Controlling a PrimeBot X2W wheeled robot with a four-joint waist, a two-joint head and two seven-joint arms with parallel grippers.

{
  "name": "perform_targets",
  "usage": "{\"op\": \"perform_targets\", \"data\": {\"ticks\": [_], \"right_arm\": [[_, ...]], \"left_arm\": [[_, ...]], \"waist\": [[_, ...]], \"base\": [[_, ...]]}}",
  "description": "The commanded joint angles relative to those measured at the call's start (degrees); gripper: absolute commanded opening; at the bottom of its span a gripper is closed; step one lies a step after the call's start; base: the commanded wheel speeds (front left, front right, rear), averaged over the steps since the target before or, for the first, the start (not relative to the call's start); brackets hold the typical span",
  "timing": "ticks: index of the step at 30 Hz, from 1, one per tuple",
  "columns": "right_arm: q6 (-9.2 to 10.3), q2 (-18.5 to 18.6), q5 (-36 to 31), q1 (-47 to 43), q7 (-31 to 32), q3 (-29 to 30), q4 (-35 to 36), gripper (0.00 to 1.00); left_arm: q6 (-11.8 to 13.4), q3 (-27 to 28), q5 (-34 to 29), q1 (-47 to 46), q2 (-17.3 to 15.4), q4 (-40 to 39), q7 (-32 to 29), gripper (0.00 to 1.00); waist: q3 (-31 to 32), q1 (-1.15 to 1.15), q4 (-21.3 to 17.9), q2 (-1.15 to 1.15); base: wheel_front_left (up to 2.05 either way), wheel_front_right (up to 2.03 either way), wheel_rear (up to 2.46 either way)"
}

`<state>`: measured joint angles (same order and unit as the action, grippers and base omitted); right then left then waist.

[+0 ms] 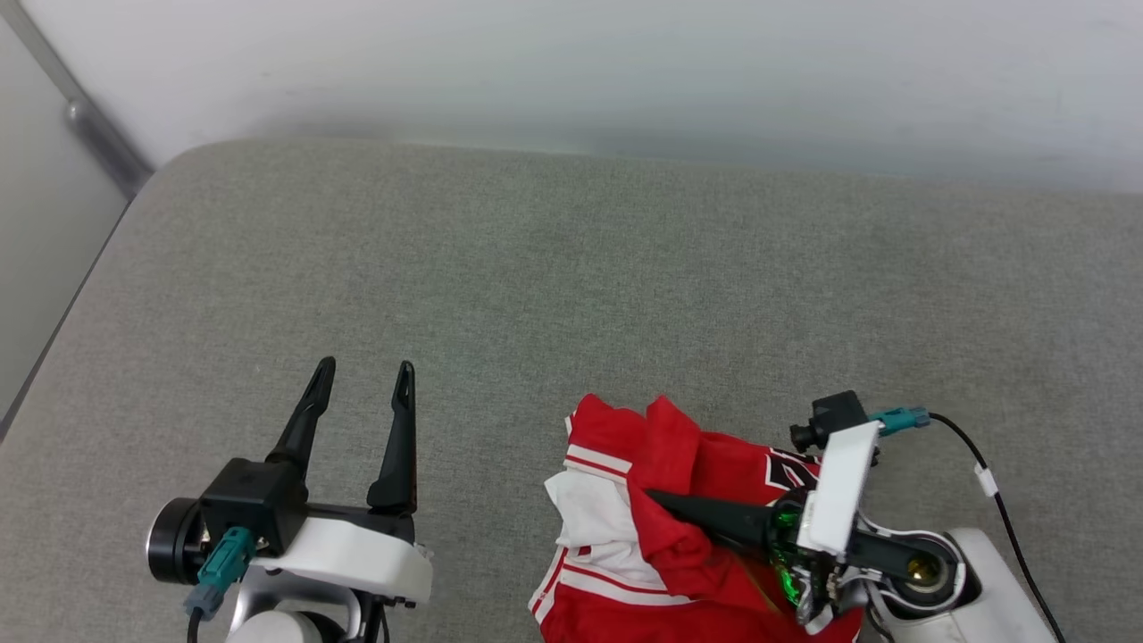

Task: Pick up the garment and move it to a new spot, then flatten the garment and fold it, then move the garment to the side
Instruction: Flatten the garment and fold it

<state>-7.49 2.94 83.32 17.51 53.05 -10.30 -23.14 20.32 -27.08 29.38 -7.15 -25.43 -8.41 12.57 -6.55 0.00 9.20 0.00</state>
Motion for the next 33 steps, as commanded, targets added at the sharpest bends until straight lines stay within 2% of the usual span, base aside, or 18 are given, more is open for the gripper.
{"op": "perform_targets", "data": {"ticks": [1,4,5,6,7,8,12,16,18,23,27,33], "right_arm": [[0.00,-0.1,-1.3,1.1,-2.0,-1.4,-0.1,0.00],[0.00,-0.1,-2.0,1.4,-4.3,-3.3,-0.7,0.00],[0.00,-0.1,-2.1,1.6,-5.2,-4.2,-0.9,0.15],[0.00,-0.1,-2.7,1.8,-6.2,-4.8,-1.1,0.43],[0.00,-0.1,-2.6,2.1,-7.0,-5.5,-1.3,0.96],[0.00,-0.1,-2.5,2.2,-7.7,-6.1,-1.5,1.00],[0.00,-0.1,-3.4,2.6,-10.3,-8.0,-1.5,1.00],[0.00,0.5,-5.9,3.2,-13.3,-9.4,1.4,1.00],[0.00,2.3,-9.4,3.2,-16.9,-10.6,4.0,1.00],[0.00,7.6,-23.9,3.2,-29.7,-13.1,7.2,1.00],[0.01,11.3,-34.6,1.9,-38.2,-10.5,6.4,1.00],[0.00,12.8,-48.5,-2.1,-46.4,-0.5,6.6,1.00]], "left_arm": [[-0.1,-0.1,-0.4,-0.8,0.3,0.1,0.4,1.00],[-0.4,-0.3,-0.4,-1.3,0.5,0.3,0.5,1.00],[-0.6,-0.4,-0.4,-1.5,0.7,0.5,0.7,1.00],[-0.7,-0.4,-0.4,-1.7,0.8,0.8,0.7,1.00],[-0.9,-0.5,-0.4,-1.8,1.0,1.1,0.9,1.00],[-1.0,-0.5,-0.4,-1.9,1.2,1.3,0.9,1.00],[-1.4,-0.6,-0.3,-2.4,1.6,2.2,1.3,1.00],[-1.5,-0.6,-0.2,-2.0,1.5,2.9,1.5,1.00],[-1.6,-0.6,-0.1,-1.8,1.4,3.1,1.5,1.00],[-1.3,-0.8,-0.1,-1.0,1.2,3.3,1.5,1.00],[-1.1,-0.5,0.2,-0.1,1.0,3.7,1.6,1.00],[-0.6,-0.2,0.4,1.2,0.7,4.0,1.7,1.00]], "waist": [[-0.7,0.00,0.2,0.00],[-1.3,0.00,0.2,0.00],[-1.6,0.00,0.1,0.00],[-1.7,0.00,0.1,0.00],[-1.9,0.00,0.0,0.00],[-2.0,0.00,0.0,0.00],[-1.9,0.00,-0.5,0.00],[-1.1,0.00,-1.2,0.00],[-0.5,0.00,-1.5,0.00],[0.8,0.00,-2.7,0.00],[1.9,0.00,-4.2,0.00],[3.5,0.00,-6.5,0.00]], "base": [[0.00,0.00,0.00],[0.00,0.00,0.00],[0.00,0.00,0.00],[0.00,0.00,0.00],[0.00,0.00,0.00],[0.00,0.00,0.00],[0.00,0.00,0.00],[0.00,0.00,0.00],[0.00,0.00,0.00],[0.00,0.00,0.00],[0.00,0.00,0.00],[0.00,0.00,0.00]]}}
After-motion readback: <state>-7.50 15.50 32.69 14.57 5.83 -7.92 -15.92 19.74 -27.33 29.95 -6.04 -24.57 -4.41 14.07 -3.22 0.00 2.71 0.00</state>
